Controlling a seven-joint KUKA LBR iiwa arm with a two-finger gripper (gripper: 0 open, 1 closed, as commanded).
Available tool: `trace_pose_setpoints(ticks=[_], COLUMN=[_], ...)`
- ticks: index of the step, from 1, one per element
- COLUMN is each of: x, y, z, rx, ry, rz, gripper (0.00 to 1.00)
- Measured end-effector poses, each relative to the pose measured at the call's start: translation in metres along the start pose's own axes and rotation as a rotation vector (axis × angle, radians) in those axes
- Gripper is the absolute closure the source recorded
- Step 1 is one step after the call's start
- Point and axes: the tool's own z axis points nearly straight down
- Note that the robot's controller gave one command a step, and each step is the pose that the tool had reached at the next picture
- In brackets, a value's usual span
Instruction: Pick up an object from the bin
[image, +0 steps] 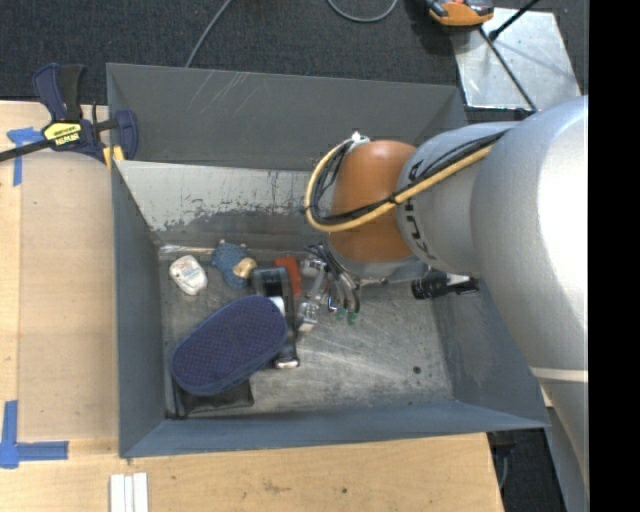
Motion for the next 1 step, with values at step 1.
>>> trace_pose_setpoints(ticks=[1], x=[-0.0163], y=[0.0545], z=[-0.0554], rx=[-0.008], ry=[0.011], rz=[0.182], gripper=[0.00])
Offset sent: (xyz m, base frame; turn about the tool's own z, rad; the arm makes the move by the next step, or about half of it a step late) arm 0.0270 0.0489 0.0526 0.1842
